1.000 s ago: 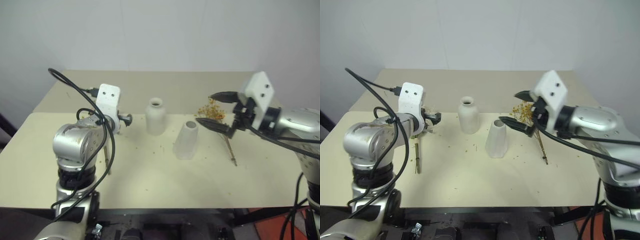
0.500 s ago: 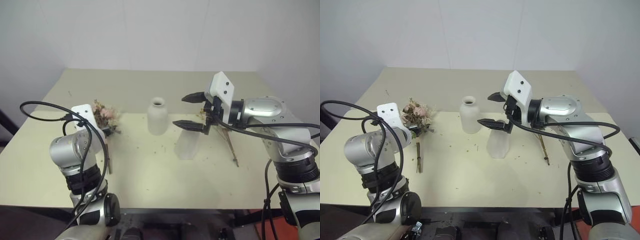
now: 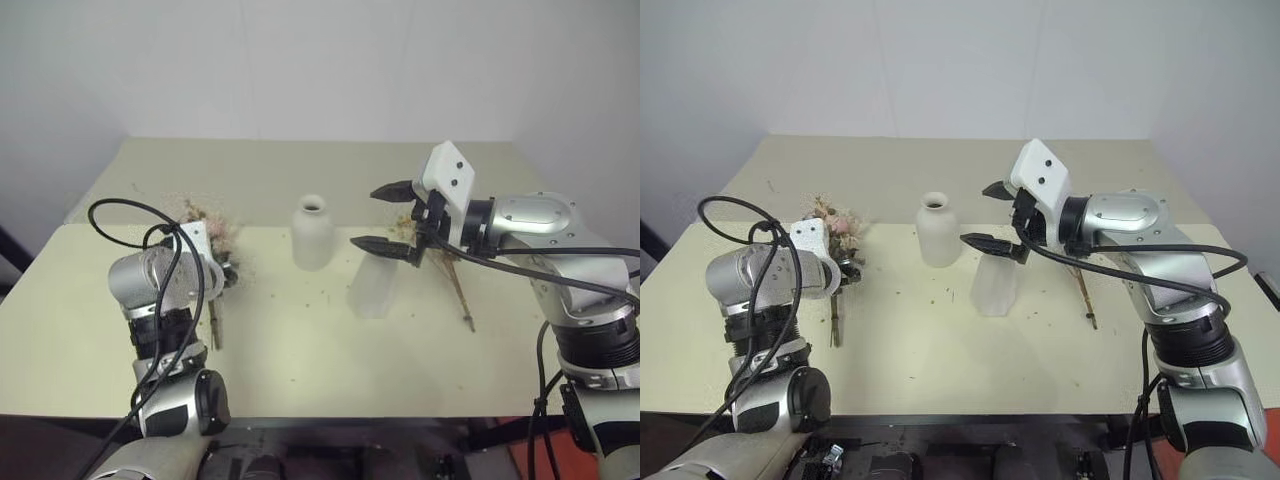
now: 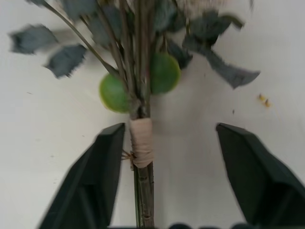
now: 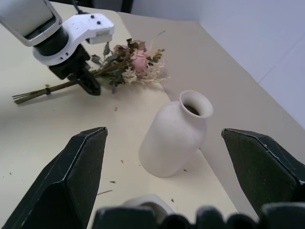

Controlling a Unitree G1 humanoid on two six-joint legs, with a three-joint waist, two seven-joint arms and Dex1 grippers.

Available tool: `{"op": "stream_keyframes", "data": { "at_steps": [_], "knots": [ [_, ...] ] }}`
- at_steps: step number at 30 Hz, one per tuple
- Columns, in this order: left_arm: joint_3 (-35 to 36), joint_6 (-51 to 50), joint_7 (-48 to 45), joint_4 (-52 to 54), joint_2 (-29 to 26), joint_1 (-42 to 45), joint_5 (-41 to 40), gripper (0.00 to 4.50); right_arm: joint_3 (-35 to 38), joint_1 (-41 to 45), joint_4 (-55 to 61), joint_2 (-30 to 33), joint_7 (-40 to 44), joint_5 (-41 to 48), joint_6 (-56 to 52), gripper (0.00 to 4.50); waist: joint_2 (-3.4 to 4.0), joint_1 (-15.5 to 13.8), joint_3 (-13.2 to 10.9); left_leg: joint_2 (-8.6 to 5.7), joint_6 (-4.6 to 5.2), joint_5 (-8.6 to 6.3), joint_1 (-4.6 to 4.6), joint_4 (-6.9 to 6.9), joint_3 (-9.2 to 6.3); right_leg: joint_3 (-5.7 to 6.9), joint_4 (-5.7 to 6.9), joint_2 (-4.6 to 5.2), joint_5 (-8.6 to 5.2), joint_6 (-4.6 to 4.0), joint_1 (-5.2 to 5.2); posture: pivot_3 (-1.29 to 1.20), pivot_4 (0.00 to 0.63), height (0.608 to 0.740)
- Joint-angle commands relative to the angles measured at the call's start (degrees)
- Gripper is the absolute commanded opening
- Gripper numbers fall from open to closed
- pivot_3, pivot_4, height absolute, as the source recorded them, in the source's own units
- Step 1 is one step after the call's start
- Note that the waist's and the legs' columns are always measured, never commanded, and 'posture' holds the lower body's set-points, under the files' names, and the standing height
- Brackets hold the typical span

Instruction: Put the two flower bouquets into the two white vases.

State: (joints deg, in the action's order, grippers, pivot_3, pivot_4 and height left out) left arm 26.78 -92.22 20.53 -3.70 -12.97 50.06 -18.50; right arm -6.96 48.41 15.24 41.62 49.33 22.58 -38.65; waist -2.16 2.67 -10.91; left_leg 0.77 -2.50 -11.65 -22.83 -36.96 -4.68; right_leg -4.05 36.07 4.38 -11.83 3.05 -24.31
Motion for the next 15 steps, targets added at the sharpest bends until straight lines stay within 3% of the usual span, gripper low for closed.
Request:
{"op": "stream_keyframes", "data": {
  "at_steps": [1, 7, 11, 15],
  "knots": [
    [-0.7, -0.3, 0.3, -2.5, -2.7, 2.4, -0.6, 2.06, 3.3, -0.1, 2.8, 1.1, -1.6, -0.1, -1.3, 4.50, 0.00, 0.0, 0.0, 0.01, 0.00, 0.00, 0.02, 0.00, 0.00, 0.00, 0.02, -0.01, 0.00, 0.00, 0.00, 0.00, 0.150, 0.740],
    [1.1, -0.3, 0.5, -5.5, -3.7, 3.5, -0.3, 0.14, 3.5, -0.5, 2.9, 1.5, -2.1, -0.2, -1.7, 4.50, 0.00, -0.1, 0.0, -0.01, -0.01, 0.00, 0.00, 0.00, 0.00, 0.00, -0.01, 0.01, 0.00, 0.00, 0.02, 0.00, 0.150, 0.740],
    [3.7, 0.8, -1.2, -0.2, -2.8, 4.1, 1.6, 0.12, 3.4, -0.6, 2.6, 1.4, -2.3, -0.5, -1.5, 4.50, 0.00, -0.1, 0.0, -0.01, -0.01, 0.00, 0.01, 0.00, 0.00, 0.00, -0.01, 0.01, 0.00, 0.00, 0.02, 0.00, 0.150, 0.740],
    [2.8, 10.4, -7.5, 8.1, -4.3, 2.9, -0.5, 0.12, 3.4, -0.5, 2.2, 1.6, -2.4, -0.7, -1.5, 4.50, 0.00, -0.1, 0.0, 0.00, -0.03, 0.01, -0.03, 0.00, 0.00, 0.00, -0.01, 0.01, 0.01, 0.00, -0.01, 0.00, 0.150, 0.740]
  ]
}}
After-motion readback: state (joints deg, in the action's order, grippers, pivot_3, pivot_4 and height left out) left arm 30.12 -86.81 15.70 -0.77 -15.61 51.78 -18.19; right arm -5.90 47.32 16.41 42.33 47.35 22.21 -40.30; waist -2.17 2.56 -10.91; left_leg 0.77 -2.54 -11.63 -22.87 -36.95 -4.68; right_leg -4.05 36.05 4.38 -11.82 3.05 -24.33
